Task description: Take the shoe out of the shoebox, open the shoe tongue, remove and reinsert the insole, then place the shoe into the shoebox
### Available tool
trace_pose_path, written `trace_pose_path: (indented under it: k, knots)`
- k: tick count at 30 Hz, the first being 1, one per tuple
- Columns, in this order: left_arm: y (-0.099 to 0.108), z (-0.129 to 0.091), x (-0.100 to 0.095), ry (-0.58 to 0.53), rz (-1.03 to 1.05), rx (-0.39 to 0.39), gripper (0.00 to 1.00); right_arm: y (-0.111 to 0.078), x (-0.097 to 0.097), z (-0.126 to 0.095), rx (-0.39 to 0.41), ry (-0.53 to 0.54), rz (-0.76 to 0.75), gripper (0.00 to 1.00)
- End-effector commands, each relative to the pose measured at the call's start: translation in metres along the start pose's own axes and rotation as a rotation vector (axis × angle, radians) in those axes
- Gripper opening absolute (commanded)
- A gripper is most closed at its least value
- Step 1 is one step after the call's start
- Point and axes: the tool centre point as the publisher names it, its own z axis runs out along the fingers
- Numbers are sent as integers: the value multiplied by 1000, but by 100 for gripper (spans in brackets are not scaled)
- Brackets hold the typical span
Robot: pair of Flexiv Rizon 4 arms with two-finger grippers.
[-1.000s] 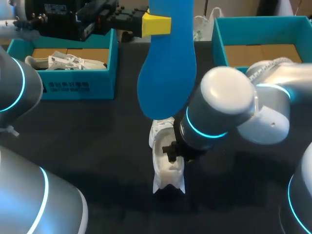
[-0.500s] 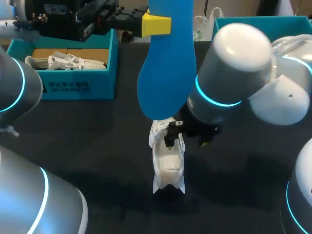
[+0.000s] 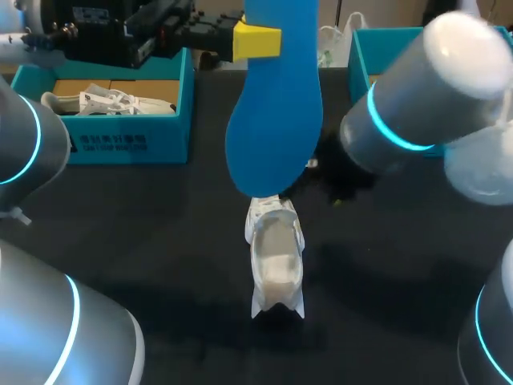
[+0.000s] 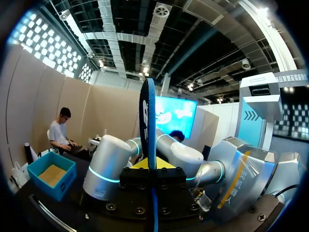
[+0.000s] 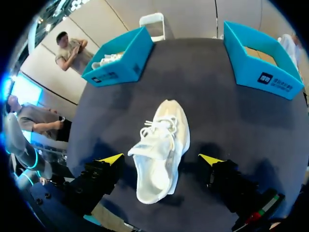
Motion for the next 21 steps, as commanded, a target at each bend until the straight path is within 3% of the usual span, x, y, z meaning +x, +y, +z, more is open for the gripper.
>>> trace_pose_path:
  k: [1, 5, 6, 16, 21]
  knots:
    - [0, 1, -1, 4, 1, 1, 0, 0, -31, -44, 9, 194, -3, 100]
    - [0, 1, -1, 4, 1, 1, 0, 6, -35, -62, -2, 331, 9, 100]
    - [0, 1, -1, 4, 1, 1, 0, 6, -35, -65, 30, 358, 10, 100]
    - [0, 1, -1, 4, 1, 1, 0, 6, -35, -65, 30, 358, 10, 100]
    - [0, 1, -1, 4, 1, 1, 0, 16, -30, -68, 7, 542, 7, 100]
